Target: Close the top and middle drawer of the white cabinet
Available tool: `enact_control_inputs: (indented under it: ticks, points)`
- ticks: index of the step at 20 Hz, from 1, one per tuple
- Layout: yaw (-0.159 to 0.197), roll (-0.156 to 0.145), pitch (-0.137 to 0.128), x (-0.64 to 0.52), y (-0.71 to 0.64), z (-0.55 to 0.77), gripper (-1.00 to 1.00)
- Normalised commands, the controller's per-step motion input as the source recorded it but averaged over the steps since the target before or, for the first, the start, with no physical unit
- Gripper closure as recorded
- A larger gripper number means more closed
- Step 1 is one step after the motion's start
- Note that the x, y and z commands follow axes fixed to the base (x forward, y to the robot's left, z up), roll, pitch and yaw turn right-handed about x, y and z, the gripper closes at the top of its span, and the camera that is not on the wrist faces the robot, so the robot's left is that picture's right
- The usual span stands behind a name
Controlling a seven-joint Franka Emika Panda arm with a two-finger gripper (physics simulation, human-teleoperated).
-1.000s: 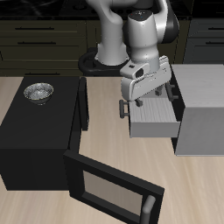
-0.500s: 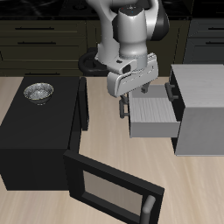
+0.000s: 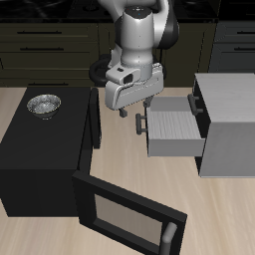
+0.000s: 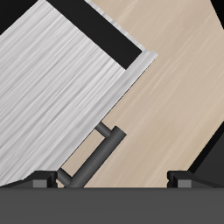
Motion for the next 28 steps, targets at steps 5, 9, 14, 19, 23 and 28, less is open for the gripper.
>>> enact_control_inputs:
  ticks: [5, 9, 14, 19, 23, 28]
  points:
    - [0.007, -0.050, 0.012, 0.04, -0.34, -0.11, -1.00]
    - [-0.008, -0.031, 0.029, 0.02, -0.20, -0.18, -1.00]
    - [0.003, -0.027, 0.020, 0.03, -0.14, -0.17, -1.00]
    - [0.006, -0.011, 0.019, -0.03, -0.04, -0.18, -1.00]
    - [0.012, -0.004, 0.011, -0.01, -0.05, -0.16, -1.00]
    - [-0.008, -0.013, 0.024, -0.01, -0.07, -0.21, -1.00]
